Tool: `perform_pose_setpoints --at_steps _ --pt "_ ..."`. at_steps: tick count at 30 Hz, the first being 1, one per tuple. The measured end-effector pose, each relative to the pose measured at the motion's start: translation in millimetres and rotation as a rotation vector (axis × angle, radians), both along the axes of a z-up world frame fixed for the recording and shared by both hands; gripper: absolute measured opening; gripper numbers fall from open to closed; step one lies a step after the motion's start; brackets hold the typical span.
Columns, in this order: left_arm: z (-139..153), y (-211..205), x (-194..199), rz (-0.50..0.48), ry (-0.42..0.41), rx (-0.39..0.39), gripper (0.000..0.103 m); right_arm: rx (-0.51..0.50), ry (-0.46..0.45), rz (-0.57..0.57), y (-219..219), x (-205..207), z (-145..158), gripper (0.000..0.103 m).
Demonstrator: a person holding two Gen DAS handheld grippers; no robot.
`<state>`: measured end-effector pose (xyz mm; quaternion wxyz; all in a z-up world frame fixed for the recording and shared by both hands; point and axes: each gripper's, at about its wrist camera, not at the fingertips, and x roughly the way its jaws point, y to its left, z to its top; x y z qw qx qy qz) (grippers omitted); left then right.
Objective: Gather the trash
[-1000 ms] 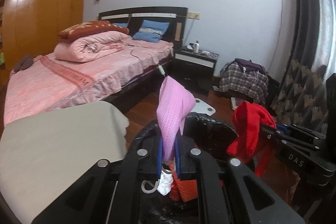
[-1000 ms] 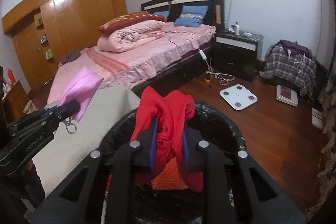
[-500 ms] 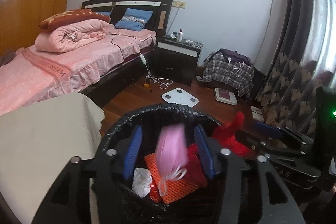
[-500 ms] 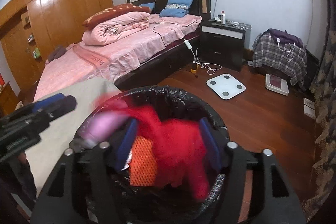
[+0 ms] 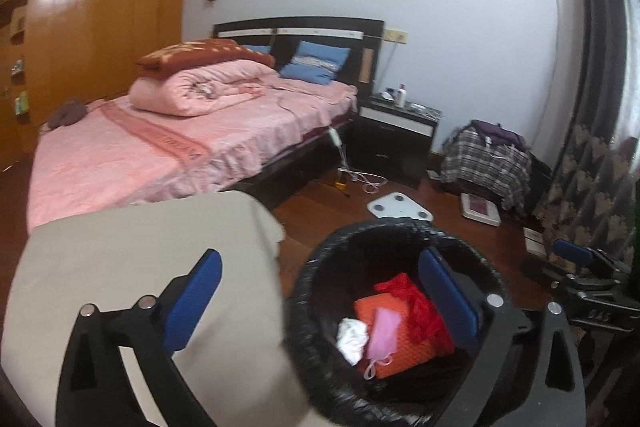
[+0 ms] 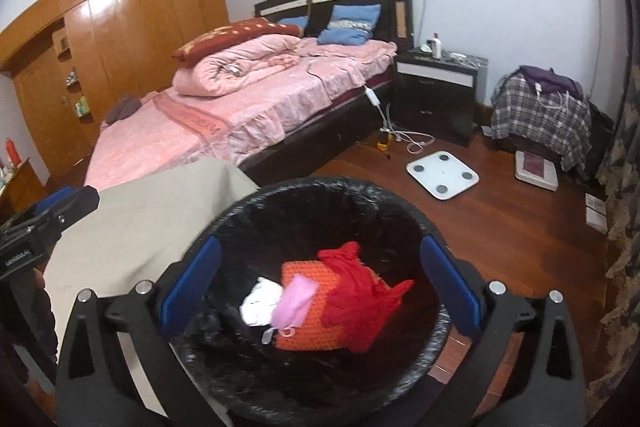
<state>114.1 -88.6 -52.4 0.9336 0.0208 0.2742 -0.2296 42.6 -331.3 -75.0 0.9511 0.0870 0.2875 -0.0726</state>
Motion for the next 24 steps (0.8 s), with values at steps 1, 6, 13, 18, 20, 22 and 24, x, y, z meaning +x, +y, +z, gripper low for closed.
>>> perform_pose_setpoints --at_steps 1,6,13,18,20,22,24 --pt "2 8 -3 0.015 0.002 0.000 0.097 -0.002 -0.004 0.009 5 -1 3 0.098" --pt "10 34 -19 0.073 0.000 0.012 0.097 -0.012 -0.030 0.060 31 -10 21 0.098" --pt "16 58 -45 0.124 0.007 0.017 0.097 -0.013 -0.052 0.095 58 -27 41 0.098" --pt "23 63 -66 0.142 -0.020 0.049 0.097 -0.022 -0.054 0.117 72 -38 48 0.098" --pt "27 64 -73 0.142 -0.025 0.052 0.097 -0.022 -0.056 0.127 78 -43 52 0.098" --pt "30 66 -79 0.140 -0.033 0.049 0.097 -0.025 -0.057 0.136 82 -47 56 0.098" --pt "33 68 -86 0.144 -0.043 0.046 0.097 -0.023 -0.060 0.144 86 -51 59 0.098"
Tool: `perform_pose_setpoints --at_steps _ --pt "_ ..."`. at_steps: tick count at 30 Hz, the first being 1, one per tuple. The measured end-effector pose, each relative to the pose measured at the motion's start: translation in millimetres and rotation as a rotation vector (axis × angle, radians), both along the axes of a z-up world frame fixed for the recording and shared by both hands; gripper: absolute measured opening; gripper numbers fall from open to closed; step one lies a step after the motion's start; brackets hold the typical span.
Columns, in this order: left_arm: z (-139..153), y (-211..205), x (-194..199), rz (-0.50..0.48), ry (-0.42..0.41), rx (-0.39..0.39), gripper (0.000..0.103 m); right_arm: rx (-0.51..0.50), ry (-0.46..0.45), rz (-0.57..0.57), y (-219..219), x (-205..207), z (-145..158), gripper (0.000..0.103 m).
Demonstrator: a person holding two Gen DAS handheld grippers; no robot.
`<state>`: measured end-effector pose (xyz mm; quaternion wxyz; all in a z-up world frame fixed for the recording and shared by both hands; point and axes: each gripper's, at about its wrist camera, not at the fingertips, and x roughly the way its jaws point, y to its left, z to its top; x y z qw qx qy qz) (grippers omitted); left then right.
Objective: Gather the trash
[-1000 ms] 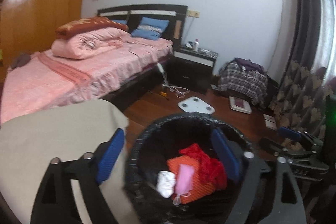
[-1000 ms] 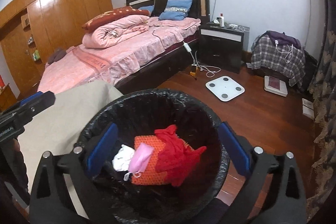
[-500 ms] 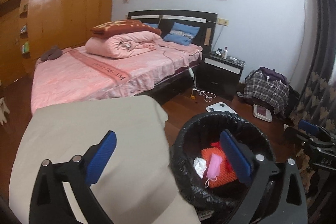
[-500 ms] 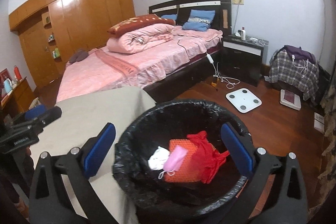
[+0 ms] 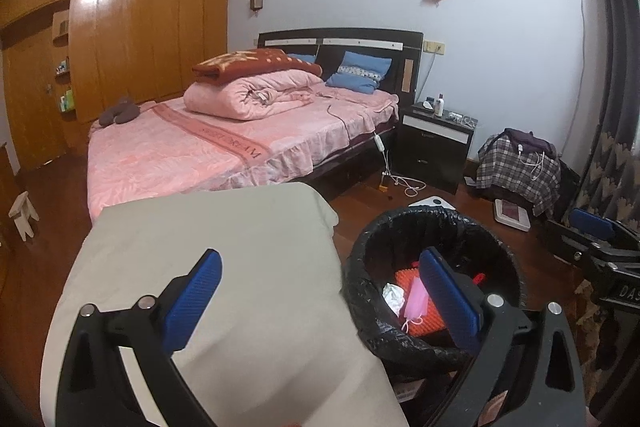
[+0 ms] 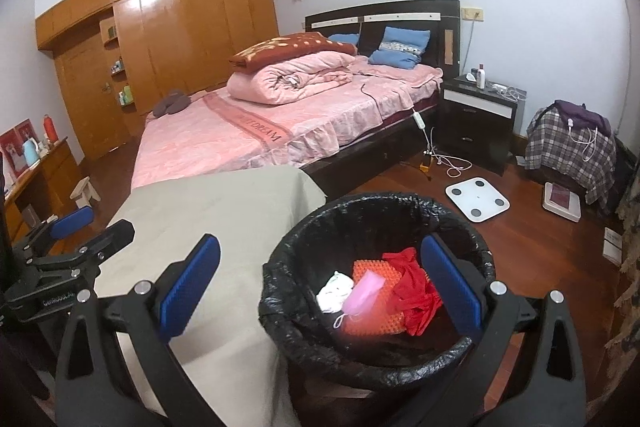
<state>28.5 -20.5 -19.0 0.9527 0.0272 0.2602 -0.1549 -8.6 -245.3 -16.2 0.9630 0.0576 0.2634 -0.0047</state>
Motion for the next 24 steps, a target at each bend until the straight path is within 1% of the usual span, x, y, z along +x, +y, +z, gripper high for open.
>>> perform_pose_setpoints --at_steps 10,24 --pt "13 6 -22 0.013 -0.035 -0.011 0.097 -0.008 -0.002 0.023 12 -12 9 0.098" --pt "19 10 -28 0.024 -0.038 -0.014 0.097 -0.026 -0.009 0.036 19 -15 13 0.098"
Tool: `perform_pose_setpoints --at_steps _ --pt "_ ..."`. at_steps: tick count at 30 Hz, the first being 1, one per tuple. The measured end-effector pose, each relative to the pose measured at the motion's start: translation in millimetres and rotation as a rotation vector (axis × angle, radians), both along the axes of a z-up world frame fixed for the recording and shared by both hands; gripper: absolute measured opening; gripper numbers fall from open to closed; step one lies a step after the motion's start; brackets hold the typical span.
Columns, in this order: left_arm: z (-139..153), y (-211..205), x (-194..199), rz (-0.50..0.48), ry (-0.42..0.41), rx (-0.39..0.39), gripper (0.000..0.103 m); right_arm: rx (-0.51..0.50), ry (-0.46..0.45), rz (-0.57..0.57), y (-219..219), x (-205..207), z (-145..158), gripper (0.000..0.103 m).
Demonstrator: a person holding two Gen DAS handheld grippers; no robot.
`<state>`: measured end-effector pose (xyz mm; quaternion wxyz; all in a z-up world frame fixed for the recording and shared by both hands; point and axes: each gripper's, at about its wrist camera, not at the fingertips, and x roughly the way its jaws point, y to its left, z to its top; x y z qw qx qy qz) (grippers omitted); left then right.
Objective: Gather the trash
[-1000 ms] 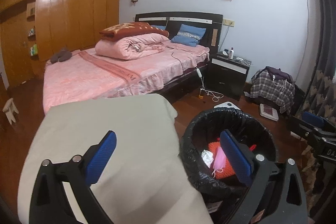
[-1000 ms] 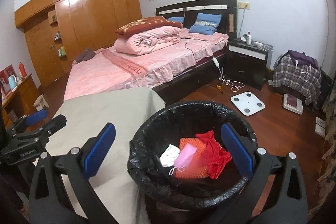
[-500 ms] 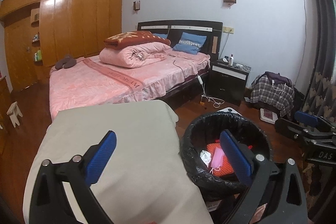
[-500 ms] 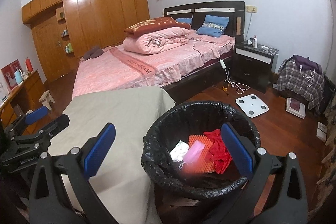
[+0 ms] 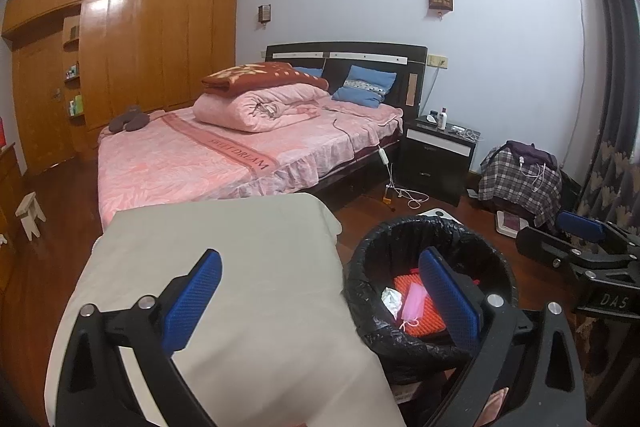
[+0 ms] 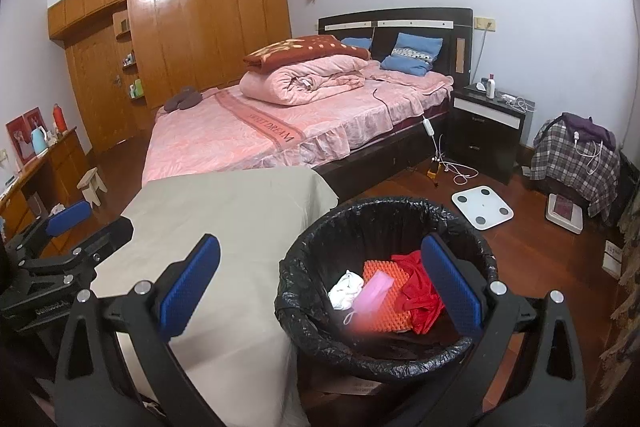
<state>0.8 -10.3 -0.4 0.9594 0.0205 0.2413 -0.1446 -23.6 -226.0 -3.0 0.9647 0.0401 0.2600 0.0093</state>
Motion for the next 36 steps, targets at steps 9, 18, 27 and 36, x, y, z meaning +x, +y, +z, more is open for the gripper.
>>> perform_pose_setpoints --at_steps 9,18,27,36 --pt "0.8 1.7 -0.1 0.001 0.000 0.000 0.097 0.000 0.002 0.001 0.6 0.2 0.0 0.098" --pt "1.2 2.4 -0.1 0.001 -0.001 0.000 0.097 -0.001 0.003 0.001 0.9 0.3 0.1 0.098" --pt "1.2 2.4 0.0 0.001 0.000 -0.001 0.097 -0.001 0.005 0.001 1.7 1.0 -1.3 0.098" --pt "0.5 3.3 0.4 0.001 0.002 0.000 0.097 0.000 0.006 0.001 2.0 0.9 -0.7 0.098"
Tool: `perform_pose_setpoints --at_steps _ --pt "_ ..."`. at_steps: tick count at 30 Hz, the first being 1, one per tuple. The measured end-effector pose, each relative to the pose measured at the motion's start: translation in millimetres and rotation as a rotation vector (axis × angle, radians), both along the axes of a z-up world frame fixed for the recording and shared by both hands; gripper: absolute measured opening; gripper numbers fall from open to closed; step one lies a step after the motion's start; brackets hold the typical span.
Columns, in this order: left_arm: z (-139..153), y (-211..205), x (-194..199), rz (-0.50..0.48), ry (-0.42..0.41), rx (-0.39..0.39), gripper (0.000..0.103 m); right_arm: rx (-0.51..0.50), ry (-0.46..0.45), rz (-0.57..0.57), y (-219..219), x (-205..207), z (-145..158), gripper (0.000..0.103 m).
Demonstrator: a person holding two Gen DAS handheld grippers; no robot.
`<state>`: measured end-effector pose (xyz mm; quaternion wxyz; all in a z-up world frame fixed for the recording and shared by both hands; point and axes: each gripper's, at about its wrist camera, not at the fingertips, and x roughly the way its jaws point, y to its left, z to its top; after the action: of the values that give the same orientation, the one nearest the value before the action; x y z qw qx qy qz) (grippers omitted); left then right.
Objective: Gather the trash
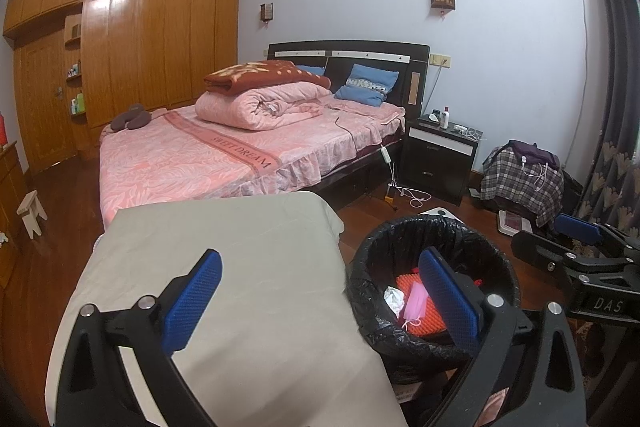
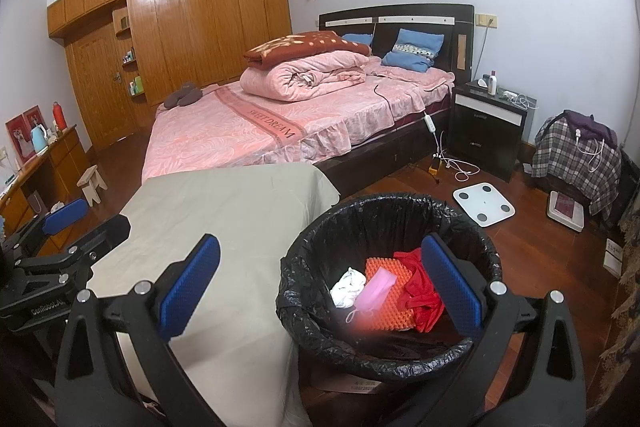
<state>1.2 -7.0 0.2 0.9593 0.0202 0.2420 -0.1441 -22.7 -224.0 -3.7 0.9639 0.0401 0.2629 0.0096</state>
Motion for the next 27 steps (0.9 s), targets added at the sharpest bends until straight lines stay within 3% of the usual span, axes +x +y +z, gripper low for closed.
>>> perform_pose_setpoints --at_steps 27 --pt "1.7 0.1 0.2 0.000 0.001 0.000 0.097 0.001 0.005 -0.001 0.4 1.7 1.1 0.098"
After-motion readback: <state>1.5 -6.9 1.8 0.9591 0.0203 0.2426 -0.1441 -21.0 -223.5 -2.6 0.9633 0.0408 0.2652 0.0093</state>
